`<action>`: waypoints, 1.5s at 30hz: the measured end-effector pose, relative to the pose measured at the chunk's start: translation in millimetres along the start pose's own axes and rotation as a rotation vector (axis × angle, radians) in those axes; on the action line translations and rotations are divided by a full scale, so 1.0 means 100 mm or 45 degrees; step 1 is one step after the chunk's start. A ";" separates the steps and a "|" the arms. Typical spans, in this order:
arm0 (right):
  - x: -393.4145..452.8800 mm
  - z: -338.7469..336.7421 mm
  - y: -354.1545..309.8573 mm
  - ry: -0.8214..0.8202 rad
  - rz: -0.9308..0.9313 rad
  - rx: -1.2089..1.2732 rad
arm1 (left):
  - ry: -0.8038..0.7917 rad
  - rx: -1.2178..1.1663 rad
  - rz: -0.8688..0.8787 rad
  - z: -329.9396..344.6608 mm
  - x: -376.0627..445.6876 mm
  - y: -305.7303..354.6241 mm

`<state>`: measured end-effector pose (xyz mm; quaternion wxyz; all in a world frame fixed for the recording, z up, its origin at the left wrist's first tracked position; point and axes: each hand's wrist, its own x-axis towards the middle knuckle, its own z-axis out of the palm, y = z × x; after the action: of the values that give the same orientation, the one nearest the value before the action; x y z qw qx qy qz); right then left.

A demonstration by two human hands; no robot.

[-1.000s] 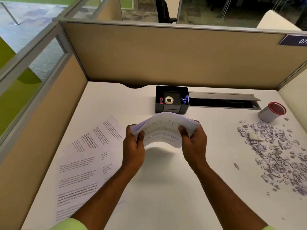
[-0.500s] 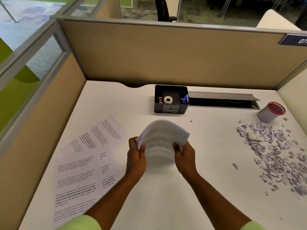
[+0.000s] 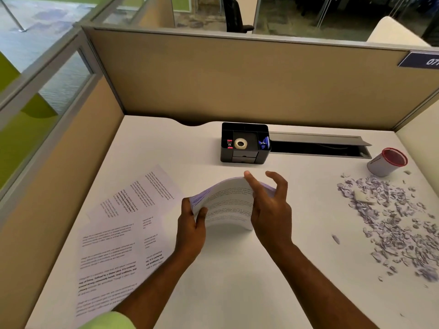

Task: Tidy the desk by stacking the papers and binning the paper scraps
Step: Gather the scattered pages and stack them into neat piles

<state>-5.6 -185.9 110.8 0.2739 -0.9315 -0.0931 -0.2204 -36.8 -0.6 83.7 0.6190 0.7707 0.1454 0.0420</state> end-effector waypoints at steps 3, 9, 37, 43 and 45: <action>-0.01 -0.01 0.00 0.013 -0.013 0.019 | 0.029 0.002 -0.002 -0.01 0.01 -0.03; -0.02 -0.01 0.00 0.026 -0.004 0.045 | 0.039 0.030 0.001 0.00 0.01 -0.07; -0.42 0.31 0.26 -0.341 0.930 0.874 | -0.056 0.170 -0.123 -0.07 -0.08 -0.37; -0.42 0.32 0.33 -0.391 0.897 0.903 | -0.062 0.277 -0.141 -0.10 -0.05 -0.38; -0.37 0.25 0.30 -0.398 0.894 1.041 | -0.050 0.292 -0.116 -0.14 0.01 -0.31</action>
<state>-20.4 -199.1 61.3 0.6525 -0.7462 0.1054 0.0789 -44.8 18.3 56.8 0.5307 0.8298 0.1718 -0.0182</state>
